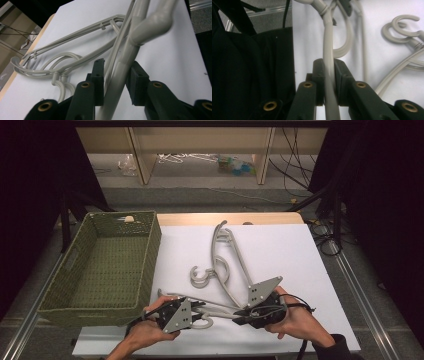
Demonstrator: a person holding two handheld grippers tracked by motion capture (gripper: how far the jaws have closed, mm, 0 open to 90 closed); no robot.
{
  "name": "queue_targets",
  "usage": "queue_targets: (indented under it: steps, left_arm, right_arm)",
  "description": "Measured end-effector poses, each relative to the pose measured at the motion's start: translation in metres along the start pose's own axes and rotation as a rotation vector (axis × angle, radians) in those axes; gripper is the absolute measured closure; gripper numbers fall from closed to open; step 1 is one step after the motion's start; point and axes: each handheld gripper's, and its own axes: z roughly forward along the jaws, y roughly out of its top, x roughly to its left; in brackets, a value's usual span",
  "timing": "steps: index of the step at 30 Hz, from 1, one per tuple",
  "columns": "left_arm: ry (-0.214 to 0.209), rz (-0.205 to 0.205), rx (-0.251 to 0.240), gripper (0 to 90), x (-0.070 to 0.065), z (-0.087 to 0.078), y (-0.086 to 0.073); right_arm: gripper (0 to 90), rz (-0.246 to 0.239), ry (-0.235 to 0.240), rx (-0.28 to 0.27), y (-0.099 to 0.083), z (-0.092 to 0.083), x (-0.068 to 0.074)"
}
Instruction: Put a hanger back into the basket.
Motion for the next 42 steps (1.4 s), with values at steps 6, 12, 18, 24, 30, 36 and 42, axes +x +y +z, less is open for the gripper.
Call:
queue_targets:
  steps: [6, 12, 18, 24, 30, 36, 42]
  left_arm:
    - [-0.015, 0.032, 0.004, 74.6, 0.0, -0.002, 0.01]
    - [-0.024, -0.077, -0.027, 79.7, 0.004, -0.007, 0.02]
    - [0.007, -0.103, 0.042, 80.6, 0.009, -0.01, 0.02]
    - [0.006, -0.204, 0.046, 80.6, 0.014, -0.016, 0.022]
    - [0.026, -0.323, 0.028, 80.4, 0.019, -0.029, 0.023]
    - [0.032, -0.361, 0.037, 80.1, 0.024, -0.043, 0.024]
    - [0.061, -0.443, 0.024, 80.0, 0.034, -0.061, 0.023]
  right_arm:
    - [75.6, -0.003, -0.025, -0.029, -0.002, -0.006, -0.005]
    - [61.3, 0.046, -0.142, -0.065, -0.002, -0.01, -0.01]
    - [44.8, 0.099, -0.194, -0.102, 0.004, -0.013, -0.008]
    - [37.3, 0.176, -0.256, -0.162, 0.003, -0.019, -0.012]
    - [35.4, 0.223, -0.276, -0.213, 0.003, -0.03, -0.013]
    - [32.5, 0.247, -0.308, -0.232, 0.001, -0.035, -0.014]
    - [30.5, 0.246, -0.315, -0.269, 0.001, -0.042, -0.013]
